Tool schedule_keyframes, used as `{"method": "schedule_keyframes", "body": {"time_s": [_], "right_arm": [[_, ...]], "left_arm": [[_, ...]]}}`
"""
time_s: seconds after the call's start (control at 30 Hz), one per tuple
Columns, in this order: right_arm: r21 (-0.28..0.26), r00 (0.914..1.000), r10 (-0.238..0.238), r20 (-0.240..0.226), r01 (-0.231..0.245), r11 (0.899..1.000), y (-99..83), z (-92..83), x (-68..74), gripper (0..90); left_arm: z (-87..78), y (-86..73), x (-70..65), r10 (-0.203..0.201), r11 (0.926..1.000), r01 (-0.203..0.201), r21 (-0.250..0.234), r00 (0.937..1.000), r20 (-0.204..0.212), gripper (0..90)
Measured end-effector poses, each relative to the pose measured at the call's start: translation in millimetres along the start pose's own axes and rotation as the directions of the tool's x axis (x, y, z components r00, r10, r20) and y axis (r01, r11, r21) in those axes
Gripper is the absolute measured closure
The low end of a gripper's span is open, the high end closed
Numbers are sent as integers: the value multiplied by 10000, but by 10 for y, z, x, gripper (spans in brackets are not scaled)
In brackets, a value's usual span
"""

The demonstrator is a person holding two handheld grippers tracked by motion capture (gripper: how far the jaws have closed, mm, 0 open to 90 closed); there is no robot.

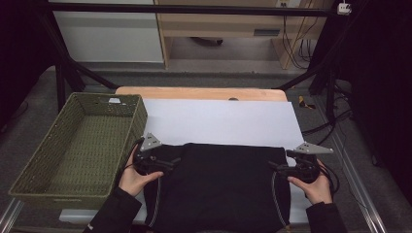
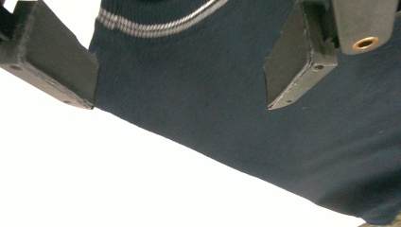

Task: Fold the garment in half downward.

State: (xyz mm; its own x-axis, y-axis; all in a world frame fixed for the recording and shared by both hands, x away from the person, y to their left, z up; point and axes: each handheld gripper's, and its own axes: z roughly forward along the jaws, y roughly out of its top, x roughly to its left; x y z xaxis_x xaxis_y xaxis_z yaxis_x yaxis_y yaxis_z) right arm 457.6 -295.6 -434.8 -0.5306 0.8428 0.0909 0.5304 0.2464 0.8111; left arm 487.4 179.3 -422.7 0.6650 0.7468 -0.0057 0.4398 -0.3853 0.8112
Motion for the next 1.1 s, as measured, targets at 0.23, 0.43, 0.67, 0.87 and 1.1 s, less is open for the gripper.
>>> {"method": "schedule_keyframes", "body": {"time_s": [0.23, 0.43, 0.67, 0.87, 1.1], "right_arm": [[54, 9992, 295, 282, -297, 9995, 70, 150, -140, 120], [256, 9973, 502, 542, -517, 9983, 26, 286, -257, 127], [538, 9927, 882, 826, -929, 9942, -58, 392, -386, 158], [1037, 9879, 1066, 1125, -1183, 9875, -144, 478, -488, 222], [1148, 9858, 1083, 1282, -1232, 9857, -159, 500, -547, 318]], "left_arm": [[265, 24, 249, -373, 9981, 387, 485, 9989, -284, 59], [426, -30, 373, -304, 9953, 384, 891, 9956, -891, 140], [591, -114, 454, -129, 9883, 262, 1506, 9960, -884, 236], [619, -164, 496, -317, 9856, 461, 1624, 9954, -900, 354], [612, -223, 505, -794, 9870, 853, 1360, 9957, -482, 518]]}}
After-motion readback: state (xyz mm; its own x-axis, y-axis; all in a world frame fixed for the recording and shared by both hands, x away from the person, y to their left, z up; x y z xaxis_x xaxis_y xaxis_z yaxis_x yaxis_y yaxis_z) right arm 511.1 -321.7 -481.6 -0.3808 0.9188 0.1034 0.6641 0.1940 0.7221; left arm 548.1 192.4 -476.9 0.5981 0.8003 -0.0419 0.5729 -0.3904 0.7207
